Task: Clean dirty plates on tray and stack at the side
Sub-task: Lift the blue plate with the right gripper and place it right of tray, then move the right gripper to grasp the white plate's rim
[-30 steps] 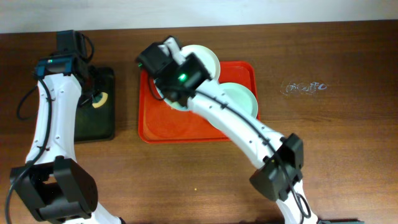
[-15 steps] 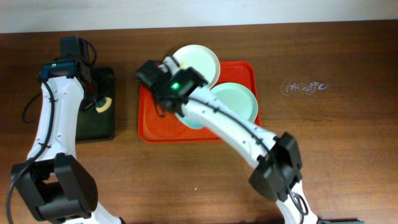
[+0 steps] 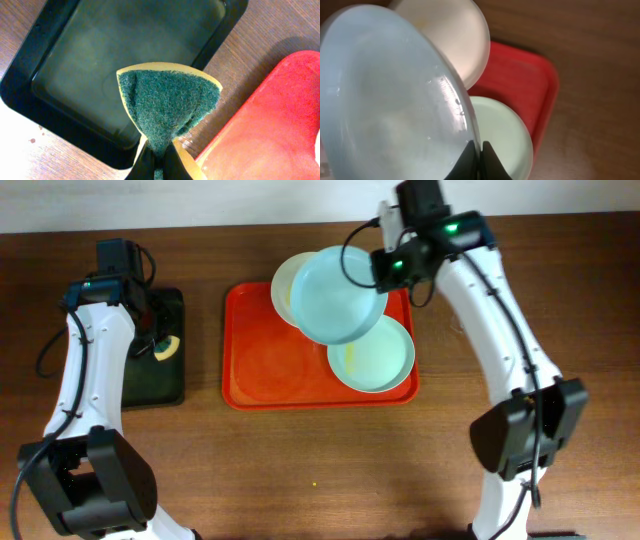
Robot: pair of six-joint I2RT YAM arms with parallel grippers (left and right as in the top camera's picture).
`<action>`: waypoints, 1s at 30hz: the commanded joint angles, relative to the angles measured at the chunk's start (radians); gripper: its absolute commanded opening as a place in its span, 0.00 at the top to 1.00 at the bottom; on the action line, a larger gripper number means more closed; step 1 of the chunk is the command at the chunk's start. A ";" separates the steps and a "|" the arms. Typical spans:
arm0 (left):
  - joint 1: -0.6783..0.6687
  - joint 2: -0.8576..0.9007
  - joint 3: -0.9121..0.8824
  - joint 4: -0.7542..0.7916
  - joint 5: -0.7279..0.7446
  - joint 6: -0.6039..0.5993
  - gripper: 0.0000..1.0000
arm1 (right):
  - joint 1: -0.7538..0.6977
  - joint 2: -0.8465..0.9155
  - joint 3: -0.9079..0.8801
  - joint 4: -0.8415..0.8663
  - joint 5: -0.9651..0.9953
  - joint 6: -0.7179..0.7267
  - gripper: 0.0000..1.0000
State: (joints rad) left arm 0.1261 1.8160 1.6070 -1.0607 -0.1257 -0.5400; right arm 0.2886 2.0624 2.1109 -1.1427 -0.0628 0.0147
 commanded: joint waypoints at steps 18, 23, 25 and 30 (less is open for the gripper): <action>0.006 0.002 -0.003 0.001 0.007 -0.005 1.00 | -0.166 0.009 -0.175 0.118 -0.189 0.114 0.96; 0.006 0.002 -0.003 0.005 0.007 -0.005 1.00 | -0.640 0.009 -0.200 0.112 -0.518 0.070 0.96; 0.006 0.002 -0.003 0.005 0.007 -0.005 1.00 | -0.719 0.011 -0.311 0.178 -0.304 0.068 0.96; 0.005 0.002 -0.003 0.010 0.007 -0.005 1.00 | -0.720 0.011 -0.694 0.602 -0.258 0.074 0.86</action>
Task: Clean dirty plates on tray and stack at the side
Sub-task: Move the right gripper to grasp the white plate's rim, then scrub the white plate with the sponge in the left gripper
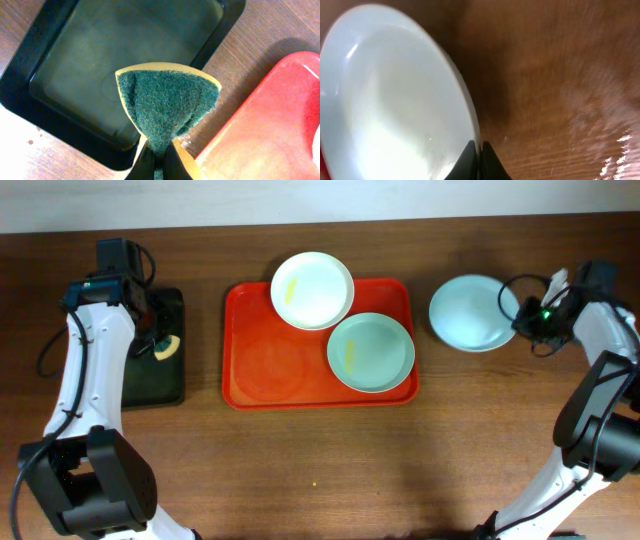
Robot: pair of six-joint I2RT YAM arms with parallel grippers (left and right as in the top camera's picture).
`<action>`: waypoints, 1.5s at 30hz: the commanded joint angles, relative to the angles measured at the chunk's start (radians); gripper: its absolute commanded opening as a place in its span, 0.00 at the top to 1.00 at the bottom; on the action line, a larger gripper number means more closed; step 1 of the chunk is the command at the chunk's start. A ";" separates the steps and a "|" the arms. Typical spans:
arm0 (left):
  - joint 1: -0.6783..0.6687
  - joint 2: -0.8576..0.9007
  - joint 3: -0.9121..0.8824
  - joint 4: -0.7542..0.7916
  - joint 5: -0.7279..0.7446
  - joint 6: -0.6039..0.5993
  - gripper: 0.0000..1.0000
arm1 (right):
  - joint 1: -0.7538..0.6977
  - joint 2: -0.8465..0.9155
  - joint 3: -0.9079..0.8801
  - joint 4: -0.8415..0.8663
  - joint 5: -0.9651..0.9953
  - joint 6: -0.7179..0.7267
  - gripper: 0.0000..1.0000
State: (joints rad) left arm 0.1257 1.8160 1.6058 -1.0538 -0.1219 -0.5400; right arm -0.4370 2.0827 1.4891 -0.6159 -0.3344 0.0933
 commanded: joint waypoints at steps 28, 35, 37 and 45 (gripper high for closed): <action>0.005 0.002 -0.002 0.013 0.003 -0.005 1.00 | 0.824 0.304 0.362 0.117 0.058 0.222 0.96; -0.005 0.002 -0.002 0.035 0.078 0.065 1.00 | 0.895 0.284 0.362 -0.108 0.114 0.124 0.96; -0.040 0.002 -0.002 0.069 0.180 0.130 1.00 | 0.904 0.284 0.362 -0.110 0.145 0.125 0.66; -0.175 0.005 -0.002 0.076 0.167 0.130 1.00 | 0.902 0.299 0.362 0.012 0.197 -0.038 0.68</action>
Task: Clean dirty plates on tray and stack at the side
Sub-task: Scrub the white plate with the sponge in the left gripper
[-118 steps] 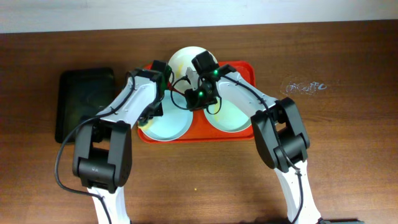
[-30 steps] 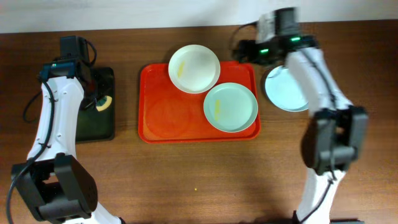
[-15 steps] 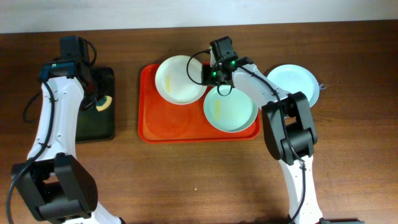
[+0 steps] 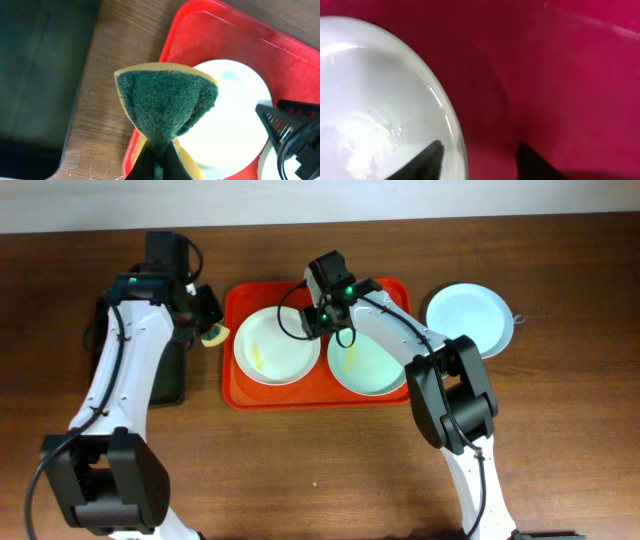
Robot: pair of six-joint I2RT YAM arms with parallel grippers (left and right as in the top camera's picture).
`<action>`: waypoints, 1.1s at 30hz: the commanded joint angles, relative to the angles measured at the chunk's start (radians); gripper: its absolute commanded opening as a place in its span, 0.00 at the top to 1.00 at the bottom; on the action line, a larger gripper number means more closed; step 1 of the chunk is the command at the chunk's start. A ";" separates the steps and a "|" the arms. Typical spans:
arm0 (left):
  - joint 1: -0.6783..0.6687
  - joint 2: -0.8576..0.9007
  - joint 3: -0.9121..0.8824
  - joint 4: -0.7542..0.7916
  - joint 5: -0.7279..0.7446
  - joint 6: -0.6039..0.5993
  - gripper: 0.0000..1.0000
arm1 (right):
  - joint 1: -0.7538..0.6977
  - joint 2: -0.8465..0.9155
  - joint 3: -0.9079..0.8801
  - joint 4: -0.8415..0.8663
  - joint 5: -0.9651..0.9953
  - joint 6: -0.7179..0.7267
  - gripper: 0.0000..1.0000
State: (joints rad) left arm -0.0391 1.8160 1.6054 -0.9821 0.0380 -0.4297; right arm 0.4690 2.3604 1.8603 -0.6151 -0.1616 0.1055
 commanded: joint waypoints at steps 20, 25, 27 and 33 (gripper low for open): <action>-0.154 0.160 -0.002 0.086 0.053 0.012 1.00 | 0.001 0.023 -0.009 -0.141 -0.029 0.255 0.95; -0.193 0.256 -0.002 0.212 0.049 0.012 1.00 | 0.001 0.023 -0.009 -0.147 -0.028 0.255 0.96; -0.194 0.296 -0.002 0.220 0.053 0.012 1.00 | 0.001 0.023 -0.009 -0.148 -0.025 0.255 0.96; -0.194 0.426 -0.001 0.201 -0.174 0.013 1.00 | 0.001 0.023 -0.009 -0.145 -0.025 0.254 0.96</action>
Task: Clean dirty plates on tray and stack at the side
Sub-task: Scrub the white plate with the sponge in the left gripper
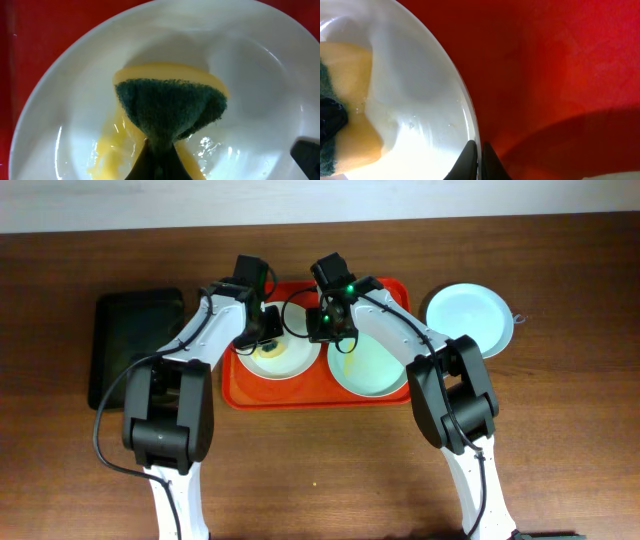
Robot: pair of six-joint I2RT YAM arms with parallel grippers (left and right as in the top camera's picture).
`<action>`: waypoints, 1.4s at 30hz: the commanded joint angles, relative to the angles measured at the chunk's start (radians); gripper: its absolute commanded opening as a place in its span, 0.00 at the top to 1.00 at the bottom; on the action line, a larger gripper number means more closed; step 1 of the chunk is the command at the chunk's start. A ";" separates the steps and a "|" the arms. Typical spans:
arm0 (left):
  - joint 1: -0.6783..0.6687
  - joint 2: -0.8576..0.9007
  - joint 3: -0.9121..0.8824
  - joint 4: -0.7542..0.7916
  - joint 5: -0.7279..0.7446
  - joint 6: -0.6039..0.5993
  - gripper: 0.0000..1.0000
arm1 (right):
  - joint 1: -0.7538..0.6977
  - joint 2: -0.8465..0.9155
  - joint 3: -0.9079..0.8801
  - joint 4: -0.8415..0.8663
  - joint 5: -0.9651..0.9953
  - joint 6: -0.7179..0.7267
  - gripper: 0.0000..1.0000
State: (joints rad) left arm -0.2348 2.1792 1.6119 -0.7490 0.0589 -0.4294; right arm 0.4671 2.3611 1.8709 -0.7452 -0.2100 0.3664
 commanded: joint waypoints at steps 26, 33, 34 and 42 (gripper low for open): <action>0.068 -0.052 0.068 -0.223 -0.407 -0.024 1.00 | 0.003 0.022 -0.019 -0.026 0.076 -0.010 0.96; 0.050 0.006 0.058 -0.120 0.122 -0.074 1.00 | 0.003 0.022 -0.019 -0.026 0.076 -0.010 0.96; 0.040 0.042 0.058 -0.125 0.117 -0.066 1.00 | 0.003 0.022 -0.019 -0.026 0.076 -0.010 0.96; 0.050 0.043 0.086 -0.306 -0.512 -0.064 1.00 | 0.003 0.022 -0.019 -0.025 0.077 -0.010 0.96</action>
State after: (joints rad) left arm -0.2043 2.2021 1.6821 -1.0031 -0.1822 -0.4850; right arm 0.4812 2.3608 1.8721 -0.7517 -0.2108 0.3660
